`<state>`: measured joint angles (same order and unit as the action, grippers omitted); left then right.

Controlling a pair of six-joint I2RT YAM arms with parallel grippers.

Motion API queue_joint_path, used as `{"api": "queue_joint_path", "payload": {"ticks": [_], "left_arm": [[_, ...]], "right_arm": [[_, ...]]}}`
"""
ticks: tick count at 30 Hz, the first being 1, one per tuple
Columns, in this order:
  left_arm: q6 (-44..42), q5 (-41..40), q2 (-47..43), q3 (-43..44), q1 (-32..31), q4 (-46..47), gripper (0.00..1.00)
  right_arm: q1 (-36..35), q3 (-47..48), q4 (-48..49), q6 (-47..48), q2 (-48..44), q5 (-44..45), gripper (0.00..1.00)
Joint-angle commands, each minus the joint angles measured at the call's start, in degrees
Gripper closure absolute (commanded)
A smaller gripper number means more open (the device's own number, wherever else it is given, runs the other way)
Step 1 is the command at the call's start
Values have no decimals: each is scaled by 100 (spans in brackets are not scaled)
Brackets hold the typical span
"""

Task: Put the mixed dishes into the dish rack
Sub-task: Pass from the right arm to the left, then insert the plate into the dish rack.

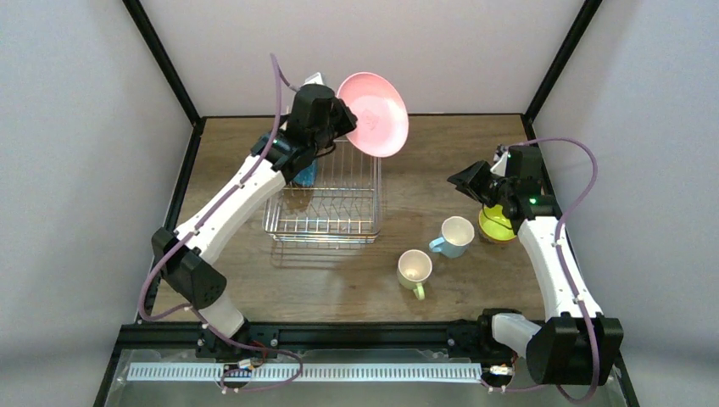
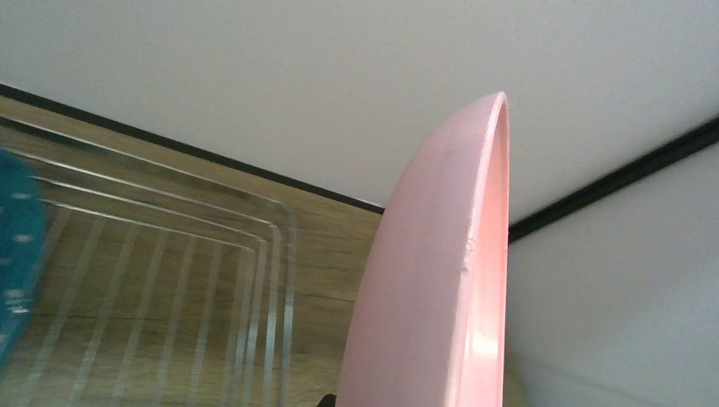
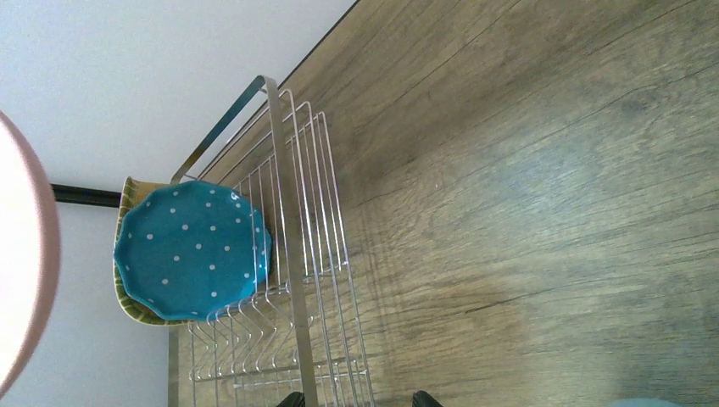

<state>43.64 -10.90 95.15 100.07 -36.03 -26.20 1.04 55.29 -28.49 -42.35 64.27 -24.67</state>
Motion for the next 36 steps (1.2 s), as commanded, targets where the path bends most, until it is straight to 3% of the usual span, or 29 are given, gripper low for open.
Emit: {"api": "queue_joint_path", "payload": {"ticks": [1,6,16,27,36], "left_arm": [[-303,-1325,-284,262,-9,-665,97],[-445,-2508,-170,333,-19,-1267,97],[-1329,-3852,567,779,-210,-1722,97],[-2639,-5008,884,230,-409,-1324,97],[-3602,-5128,677,-775,-394,-451,97]], "right_arm": [[2,7,63,118,-1,219,29],[2,-20,199,212,73,305,29],[2,-138,447,354,231,375,28],[2,-308,746,340,391,305,28],[2,-567,990,289,378,319,28]]}}
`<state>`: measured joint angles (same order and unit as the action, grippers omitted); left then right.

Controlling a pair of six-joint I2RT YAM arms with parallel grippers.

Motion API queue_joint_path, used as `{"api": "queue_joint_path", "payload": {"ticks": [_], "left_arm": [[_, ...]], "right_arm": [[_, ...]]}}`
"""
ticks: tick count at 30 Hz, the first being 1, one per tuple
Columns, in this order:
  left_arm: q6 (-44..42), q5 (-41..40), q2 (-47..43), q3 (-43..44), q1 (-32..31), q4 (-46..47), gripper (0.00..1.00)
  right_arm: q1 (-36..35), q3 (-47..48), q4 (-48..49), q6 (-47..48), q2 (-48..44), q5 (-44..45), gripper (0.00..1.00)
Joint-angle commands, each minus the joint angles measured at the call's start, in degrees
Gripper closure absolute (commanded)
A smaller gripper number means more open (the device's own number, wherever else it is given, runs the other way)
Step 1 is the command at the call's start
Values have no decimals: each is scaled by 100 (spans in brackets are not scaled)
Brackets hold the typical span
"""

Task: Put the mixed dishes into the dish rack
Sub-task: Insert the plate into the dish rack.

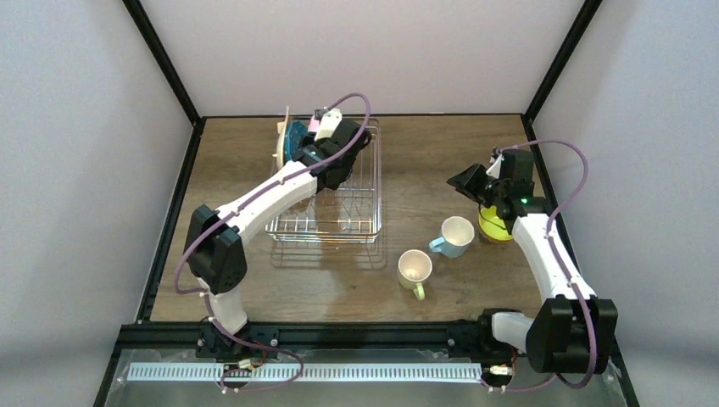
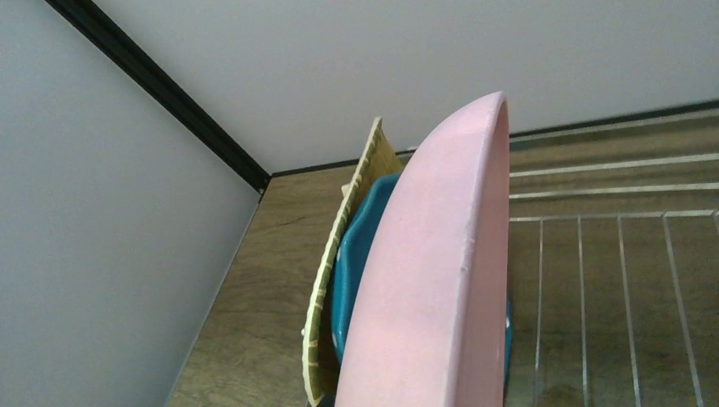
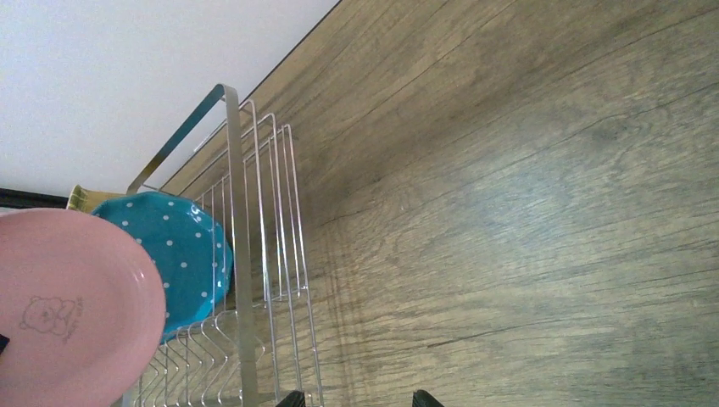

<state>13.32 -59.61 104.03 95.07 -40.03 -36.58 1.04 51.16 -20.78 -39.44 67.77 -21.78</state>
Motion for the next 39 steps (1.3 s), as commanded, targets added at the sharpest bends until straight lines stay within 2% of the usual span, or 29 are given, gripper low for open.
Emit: {"api": "queue_joint_path", "payload": {"ticks": [1,9,24,39], "left_arm": [[-649,-214,-230,-361,14,695,97],[-971,169,-295,-769,229,1342,97],[-899,1164,-127,-1043,679,2083,97],[-727,1588,312,-1116,903,2389,97]], "right_arm": [[2,-177,235,-7,32,25,28],[2,-296,399,-55,7,51,28],[2,-298,684,-30,382,84,28],[2,-196,786,-21,656,155,28]]}}
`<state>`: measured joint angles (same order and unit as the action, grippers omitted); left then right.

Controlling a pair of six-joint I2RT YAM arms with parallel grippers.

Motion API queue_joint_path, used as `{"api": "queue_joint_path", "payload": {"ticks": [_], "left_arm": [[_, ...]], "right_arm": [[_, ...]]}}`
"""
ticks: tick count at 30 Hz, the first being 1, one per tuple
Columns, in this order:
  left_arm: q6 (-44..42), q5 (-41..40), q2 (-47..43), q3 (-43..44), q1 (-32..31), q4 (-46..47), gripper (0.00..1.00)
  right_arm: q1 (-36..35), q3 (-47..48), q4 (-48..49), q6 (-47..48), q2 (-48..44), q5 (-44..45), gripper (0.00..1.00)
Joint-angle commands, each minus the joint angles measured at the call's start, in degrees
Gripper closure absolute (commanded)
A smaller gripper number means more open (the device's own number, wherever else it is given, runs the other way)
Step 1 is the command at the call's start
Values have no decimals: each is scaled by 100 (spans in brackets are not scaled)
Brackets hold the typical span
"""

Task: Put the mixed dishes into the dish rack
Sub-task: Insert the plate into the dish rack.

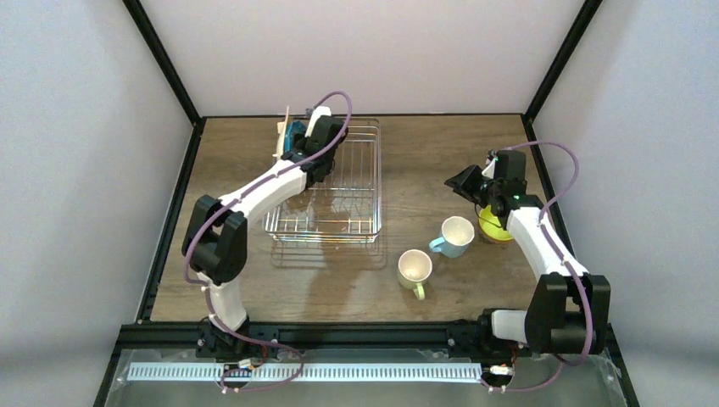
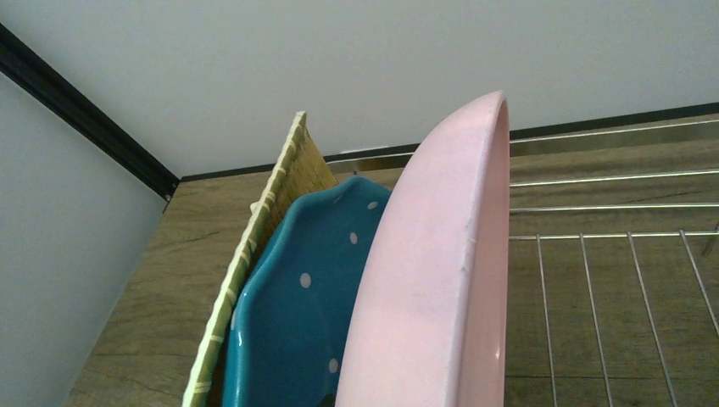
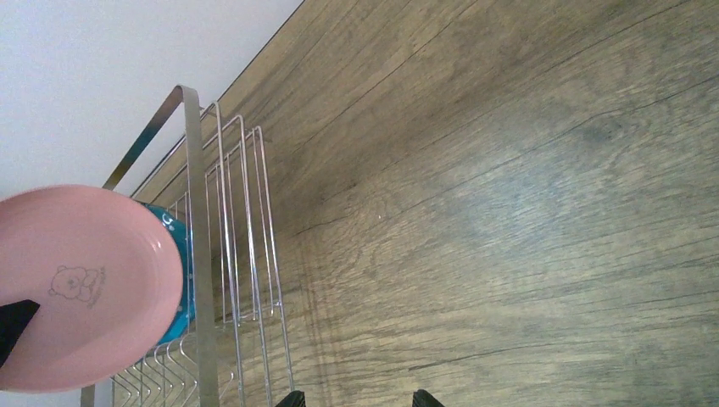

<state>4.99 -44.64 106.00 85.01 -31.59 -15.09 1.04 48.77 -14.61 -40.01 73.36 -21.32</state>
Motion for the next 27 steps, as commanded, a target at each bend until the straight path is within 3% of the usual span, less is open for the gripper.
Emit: {"api": "queue_joint_path", "payload": {"ticks": [1,27], "left_arm": [[100,96,137,-136,64,263,97],[-41,266,304,-389,162,521,97]], "right_arm": [[2,43,182,41,113,104,28],[2,-266,538,-94,146,58,28]]}}
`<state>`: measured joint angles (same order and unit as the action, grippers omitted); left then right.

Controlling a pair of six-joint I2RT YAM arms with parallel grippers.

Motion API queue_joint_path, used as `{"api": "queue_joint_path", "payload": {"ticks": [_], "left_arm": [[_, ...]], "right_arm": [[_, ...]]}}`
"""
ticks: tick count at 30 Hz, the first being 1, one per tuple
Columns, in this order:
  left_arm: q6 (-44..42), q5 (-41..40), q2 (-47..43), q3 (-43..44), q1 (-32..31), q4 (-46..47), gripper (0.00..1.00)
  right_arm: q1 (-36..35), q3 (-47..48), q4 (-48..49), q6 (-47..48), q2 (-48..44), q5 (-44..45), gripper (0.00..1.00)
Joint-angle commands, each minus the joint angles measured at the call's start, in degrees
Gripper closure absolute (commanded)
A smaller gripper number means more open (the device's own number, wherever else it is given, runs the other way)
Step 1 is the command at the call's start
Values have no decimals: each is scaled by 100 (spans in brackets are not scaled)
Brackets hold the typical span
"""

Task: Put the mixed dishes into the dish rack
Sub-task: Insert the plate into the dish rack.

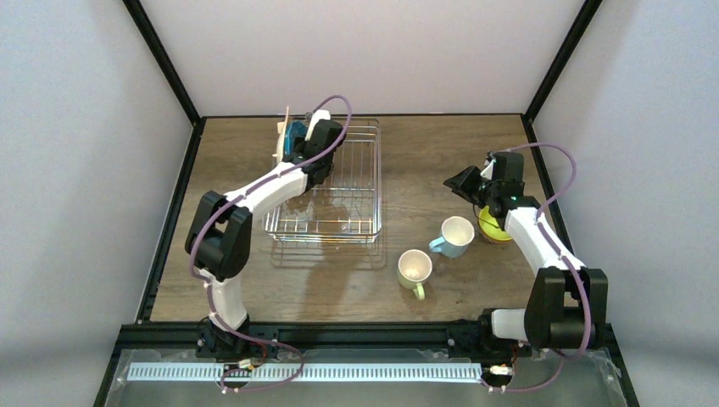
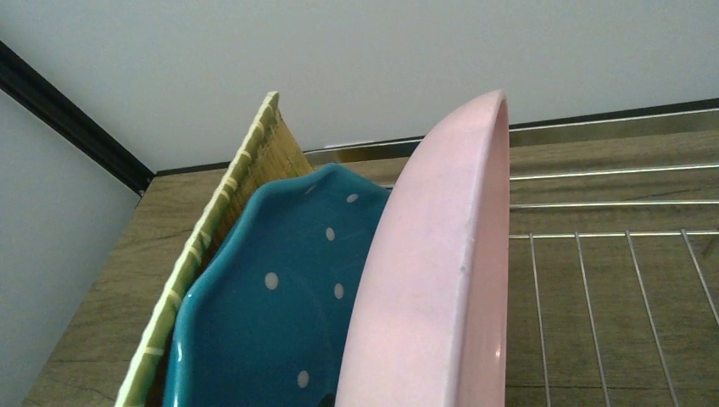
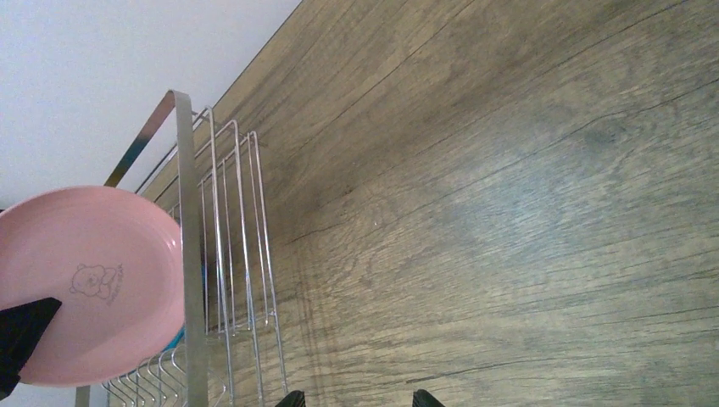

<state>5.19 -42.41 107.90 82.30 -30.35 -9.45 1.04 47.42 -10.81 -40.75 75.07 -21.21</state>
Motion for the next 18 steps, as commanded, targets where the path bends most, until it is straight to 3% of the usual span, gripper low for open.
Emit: {"api": "queue_joint_path", "payload": {"ticks": [1,18], "left_arm": [[-59,55,109,-126,38,-28,97],[76,252,201,-270,29,-46,97]], "right_arm": [[2,-136,159,-21,-40,51,28],[2,-412,243,-125,-322,76,28]]}}
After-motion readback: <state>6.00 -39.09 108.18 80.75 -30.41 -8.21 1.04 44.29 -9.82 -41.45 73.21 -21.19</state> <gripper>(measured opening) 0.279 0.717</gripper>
